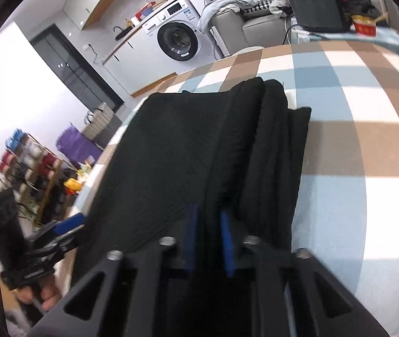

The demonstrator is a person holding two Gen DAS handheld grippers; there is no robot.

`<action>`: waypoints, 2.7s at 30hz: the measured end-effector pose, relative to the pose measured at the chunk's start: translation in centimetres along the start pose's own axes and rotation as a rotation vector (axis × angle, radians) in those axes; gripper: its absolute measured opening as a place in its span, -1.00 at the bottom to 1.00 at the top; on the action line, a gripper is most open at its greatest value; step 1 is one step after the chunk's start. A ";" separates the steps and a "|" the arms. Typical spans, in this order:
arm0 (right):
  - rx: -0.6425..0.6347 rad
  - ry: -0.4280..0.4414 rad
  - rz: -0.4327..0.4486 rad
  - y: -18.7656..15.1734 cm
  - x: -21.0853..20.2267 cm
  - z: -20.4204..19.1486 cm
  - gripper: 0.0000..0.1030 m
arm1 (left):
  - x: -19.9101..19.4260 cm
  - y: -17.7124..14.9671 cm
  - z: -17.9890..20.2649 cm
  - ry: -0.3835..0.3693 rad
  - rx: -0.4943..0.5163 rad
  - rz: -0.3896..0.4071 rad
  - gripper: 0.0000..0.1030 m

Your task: Fold small clothes

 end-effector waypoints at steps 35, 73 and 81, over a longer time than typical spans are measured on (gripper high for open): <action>-0.027 -0.075 -0.098 -11.0 -5.4 -2.8 -0.63 | -1.2 -5.3 -1.8 0.002 -0.033 -0.056 0.27; 0.033 -0.066 -0.040 -3.6 -4.0 -0.6 -0.02 | 0.7 -3.8 -1.8 -0.078 -0.046 -0.066 0.00; 0.023 -0.113 -0.070 -7.7 -2.4 -1.7 -0.31 | 1.6 -2.8 -0.7 -0.067 0.019 -0.049 -0.49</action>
Point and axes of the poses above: each gripper's, at about its wrist camera, not at the fingertips, and x roughly the way its jaws point, z to its right, y to its top, the point moved 2 cm from there along x, roughly the way its jaws point, and after that the axes turned 14 degrees about -z, right-handed, at the moved point
